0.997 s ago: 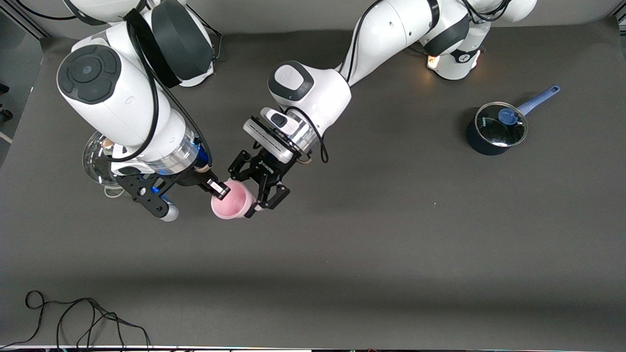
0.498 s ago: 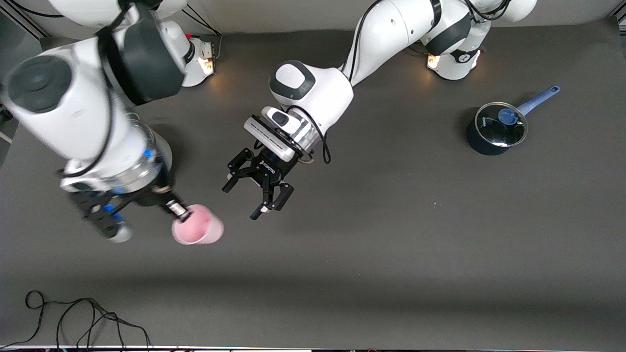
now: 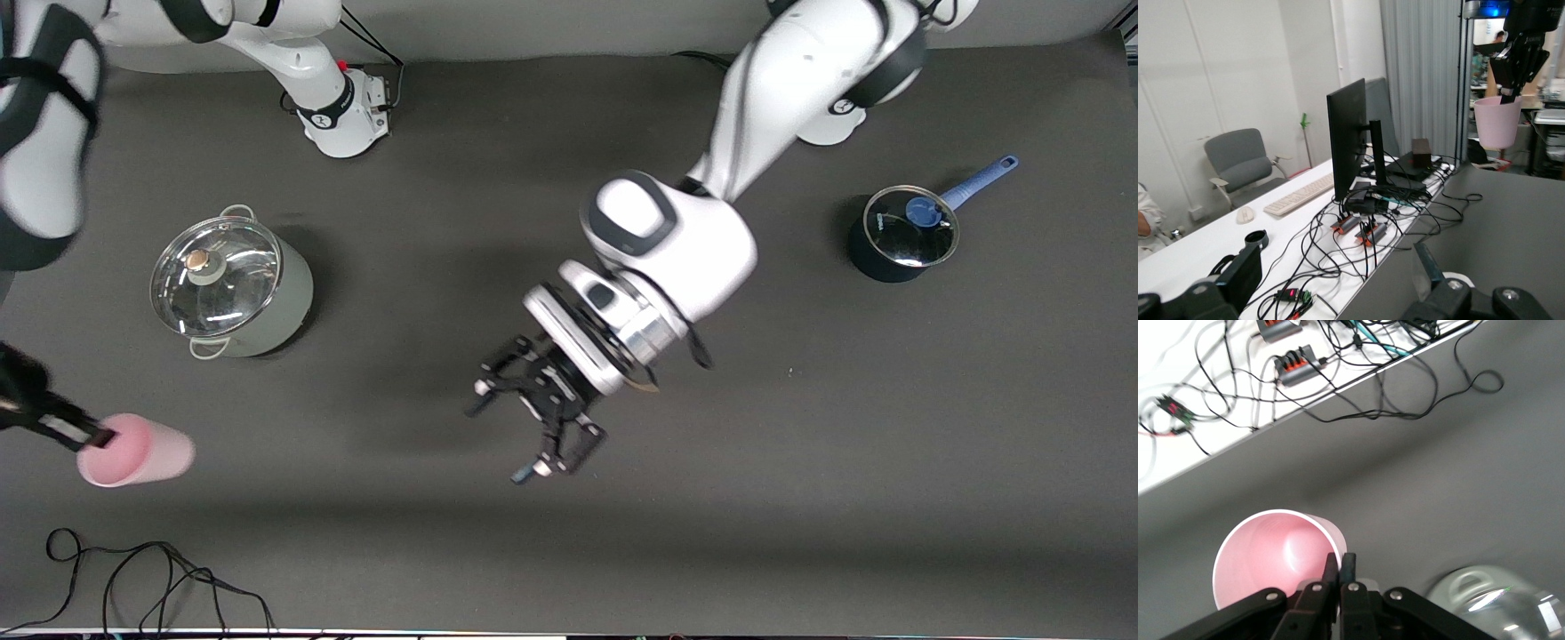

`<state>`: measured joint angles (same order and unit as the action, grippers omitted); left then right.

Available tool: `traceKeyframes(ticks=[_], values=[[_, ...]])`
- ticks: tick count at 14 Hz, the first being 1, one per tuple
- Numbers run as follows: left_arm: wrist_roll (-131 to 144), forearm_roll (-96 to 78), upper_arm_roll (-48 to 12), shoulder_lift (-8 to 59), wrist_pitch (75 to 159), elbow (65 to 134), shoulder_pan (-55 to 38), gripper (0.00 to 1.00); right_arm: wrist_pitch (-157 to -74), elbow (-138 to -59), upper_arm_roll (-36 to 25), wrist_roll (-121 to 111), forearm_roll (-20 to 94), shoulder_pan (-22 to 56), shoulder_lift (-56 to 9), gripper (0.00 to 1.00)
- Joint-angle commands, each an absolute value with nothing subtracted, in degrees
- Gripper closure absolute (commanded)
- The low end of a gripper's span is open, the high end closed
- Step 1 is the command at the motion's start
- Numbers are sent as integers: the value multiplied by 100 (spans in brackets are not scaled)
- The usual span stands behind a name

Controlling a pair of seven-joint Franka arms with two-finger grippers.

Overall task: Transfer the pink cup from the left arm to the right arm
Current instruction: 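Lower the pink cup with the right gripper while the left gripper retracts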

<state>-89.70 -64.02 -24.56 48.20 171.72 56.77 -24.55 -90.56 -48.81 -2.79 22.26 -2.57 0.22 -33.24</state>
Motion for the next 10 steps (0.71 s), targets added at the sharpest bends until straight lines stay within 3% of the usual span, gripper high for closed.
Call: traceKeyframes(ticks=[1, 4, 7, 10], values=[[-8815, -6320, -2426, 3624, 16167, 7300, -1603, 0, -8921, -4887, -220, 771, -255, -306, -3261, 100], [-8815, -5970, -2417, 2763, 14937, 8364, -750, 0, -8772, -5158, -220, -104, -237, -518, -3217, 100], [-8562, -4875, -2321, 2015, 13321, 9174, 225, 0, -9218, -5675, -202, -263, -89, -519, -3208, 100], [-7746, -2888, -2162, 1828, 11440, 8774, 860, 0, -10121, -6720, -220, -685, 237, -519, -2998, 100]])
